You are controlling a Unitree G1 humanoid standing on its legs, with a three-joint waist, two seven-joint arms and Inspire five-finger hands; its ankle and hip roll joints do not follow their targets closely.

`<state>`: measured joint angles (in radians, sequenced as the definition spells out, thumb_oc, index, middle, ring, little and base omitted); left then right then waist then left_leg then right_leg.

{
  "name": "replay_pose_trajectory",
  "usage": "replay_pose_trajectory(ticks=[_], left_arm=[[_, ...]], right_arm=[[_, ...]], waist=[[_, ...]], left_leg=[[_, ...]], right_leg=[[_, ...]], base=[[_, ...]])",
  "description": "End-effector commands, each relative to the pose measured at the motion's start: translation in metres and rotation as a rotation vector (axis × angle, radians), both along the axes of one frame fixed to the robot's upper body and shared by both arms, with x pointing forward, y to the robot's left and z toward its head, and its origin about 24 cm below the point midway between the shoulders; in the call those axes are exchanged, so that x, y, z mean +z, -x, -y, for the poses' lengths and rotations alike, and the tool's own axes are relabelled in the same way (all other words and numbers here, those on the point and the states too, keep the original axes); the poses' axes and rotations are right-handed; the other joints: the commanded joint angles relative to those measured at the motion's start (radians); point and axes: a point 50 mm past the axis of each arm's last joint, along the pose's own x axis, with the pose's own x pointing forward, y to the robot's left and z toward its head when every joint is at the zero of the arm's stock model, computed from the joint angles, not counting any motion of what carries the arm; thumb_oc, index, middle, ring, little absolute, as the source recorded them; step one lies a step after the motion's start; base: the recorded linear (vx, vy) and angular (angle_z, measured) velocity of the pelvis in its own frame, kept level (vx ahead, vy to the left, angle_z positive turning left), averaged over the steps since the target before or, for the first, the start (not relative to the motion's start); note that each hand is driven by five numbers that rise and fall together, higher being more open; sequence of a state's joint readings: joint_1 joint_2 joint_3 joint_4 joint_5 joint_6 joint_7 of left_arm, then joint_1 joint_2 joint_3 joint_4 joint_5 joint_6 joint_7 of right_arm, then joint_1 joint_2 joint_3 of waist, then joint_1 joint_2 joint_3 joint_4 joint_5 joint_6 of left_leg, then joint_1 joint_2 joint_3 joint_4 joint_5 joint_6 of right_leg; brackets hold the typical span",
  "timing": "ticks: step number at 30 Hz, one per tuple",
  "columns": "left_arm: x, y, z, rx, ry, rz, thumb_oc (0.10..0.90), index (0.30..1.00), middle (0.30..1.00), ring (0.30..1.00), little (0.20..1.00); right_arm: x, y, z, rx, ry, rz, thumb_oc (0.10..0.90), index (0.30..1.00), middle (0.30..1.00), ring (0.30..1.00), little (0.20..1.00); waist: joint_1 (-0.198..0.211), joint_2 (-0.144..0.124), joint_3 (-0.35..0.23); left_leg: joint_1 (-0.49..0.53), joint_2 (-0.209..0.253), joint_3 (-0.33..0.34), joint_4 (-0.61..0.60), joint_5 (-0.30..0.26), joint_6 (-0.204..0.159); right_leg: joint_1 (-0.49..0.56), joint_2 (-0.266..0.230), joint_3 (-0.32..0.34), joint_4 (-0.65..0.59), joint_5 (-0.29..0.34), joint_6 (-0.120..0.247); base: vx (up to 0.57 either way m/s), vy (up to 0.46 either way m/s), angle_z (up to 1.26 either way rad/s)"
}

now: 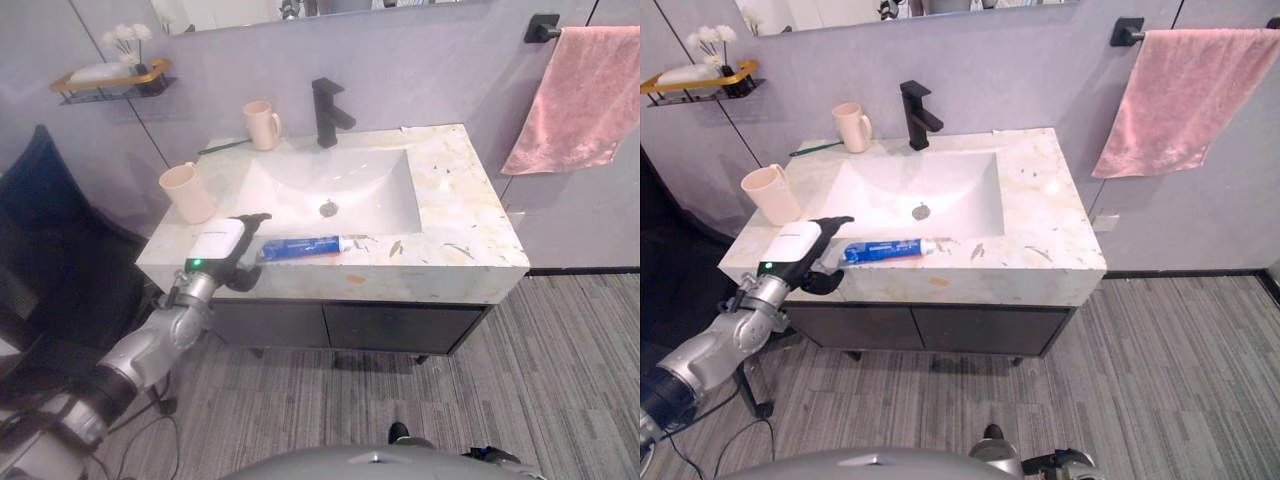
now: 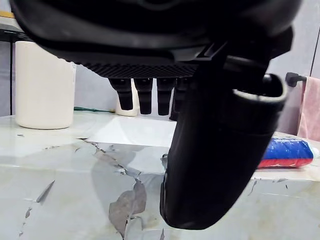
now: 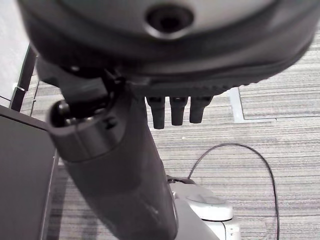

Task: Organize the bathroom.

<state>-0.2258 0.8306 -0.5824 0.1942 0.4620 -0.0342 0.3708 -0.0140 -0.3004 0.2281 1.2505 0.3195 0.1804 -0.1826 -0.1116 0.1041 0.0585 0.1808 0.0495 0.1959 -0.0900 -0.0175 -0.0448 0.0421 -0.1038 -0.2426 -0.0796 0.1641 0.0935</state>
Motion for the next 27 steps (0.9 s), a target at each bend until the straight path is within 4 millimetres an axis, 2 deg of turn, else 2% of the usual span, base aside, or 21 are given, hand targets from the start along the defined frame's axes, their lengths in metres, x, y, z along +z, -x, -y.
replay_pose_trajectory(ticks=[1,7,11,18,22,23,25,27], left_arm=[[0.098,-0.037,-0.014,0.033,0.064,0.403,0.8,0.9,0.9,0.9,0.9],[0.106,-0.036,-0.017,0.022,0.101,0.445,0.8,0.9,0.9,0.9,0.9],[0.12,-0.032,-0.016,-0.025,0.2,0.54,0.8,0.9,0.9,0.9,0.9],[0.157,-0.015,-0.009,-0.158,0.404,0.712,0.8,0.9,0.9,0.9,0.9],[0.189,-0.001,-0.015,-0.157,0.497,0.883,0.8,0.9,0.9,0.9,0.9],[0.202,0.006,-0.021,-0.128,0.517,0.971,0.8,0.9,0.9,0.9,0.9],[0.215,0.013,-0.024,-0.14,0.555,1.005,0.8,0.9,0.9,0.9,0.9],[0.218,0.015,-0.025,-0.143,0.567,1.016,0.8,0.9,0.9,0.9,0.9]], right_arm=[[0.001,-0.012,-0.003,0.046,0.033,0.008,0.8,0.9,0.9,0.9,0.9],[0.001,-0.011,-0.003,0.045,0.036,0.007,0.8,0.9,0.9,0.9,0.9],[0.0,-0.009,-0.003,0.037,0.036,0.002,0.8,0.9,0.9,0.9,0.9],[-0.002,-0.004,-0.005,0.02,0.033,-0.003,0.8,0.9,0.9,0.9,0.9],[-0.003,-0.001,-0.007,0.01,0.028,-0.011,0.8,0.9,0.9,0.9,0.9],[-0.003,0.001,-0.008,0.006,0.025,-0.014,0.8,0.9,0.9,0.9,0.9],[-0.003,0.003,-0.008,0.002,0.022,-0.018,0.8,0.9,0.9,0.9,0.9],[-0.003,0.003,-0.008,0.001,0.021,-0.019,0.8,0.9,0.9,0.9,0.9]], waist=[[-0.002,-0.018,0.001],[-0.002,-0.017,0.002],[0.004,-0.018,0.001],[0.018,-0.021,-0.003],[0.029,-0.029,-0.006],[0.033,-0.033,-0.006],[0.037,-0.036,-0.007],[0.037,-0.037,-0.007]], left_leg=[[-0.009,-0.048,0.096,0.017,-0.052,0.057],[-0.008,-0.048,0.097,0.023,-0.055,0.057],[-0.008,-0.047,0.098,0.028,-0.057,0.056],[-0.006,-0.047,0.086,0.03,-0.062,0.057],[-0.004,-0.048,0.076,0.032,-0.063,0.056],[-0.002,-0.047,0.071,0.03,-0.064,0.055],[0.001,-0.047,0.068,0.029,-0.063,0.054],[0.001,-0.047,0.067,0.03,-0.063,0.053]], right_leg=[[0.036,0.023,0.045,0.087,-0.217,0.05],[0.037,0.024,0.048,0.092,-0.221,0.048],[0.039,0.023,0.046,0.095,-0.223,0.045],[0.043,0.024,0.042,0.103,-0.233,0.041],[0.048,0.025,0.037,0.105,-0.238,0.038],[0.052,0.025,0.033,0.105,-0.24,0.037],[0.055,0.025,0.03,0.106,-0.243,0.036],[0.056,0.026,0.03,0.106,-0.243,0.035]], base=[[0.0,0.0,0.0],[0.0,0.0,0.0],[0.02,0.0,0.0],[0.0,-0.001,0.01],[0.03,-0.016,0.05],[0.04,-0.02,0.07],[0.03,-0.019,0.07],[0.02,-0.015,0.06]])
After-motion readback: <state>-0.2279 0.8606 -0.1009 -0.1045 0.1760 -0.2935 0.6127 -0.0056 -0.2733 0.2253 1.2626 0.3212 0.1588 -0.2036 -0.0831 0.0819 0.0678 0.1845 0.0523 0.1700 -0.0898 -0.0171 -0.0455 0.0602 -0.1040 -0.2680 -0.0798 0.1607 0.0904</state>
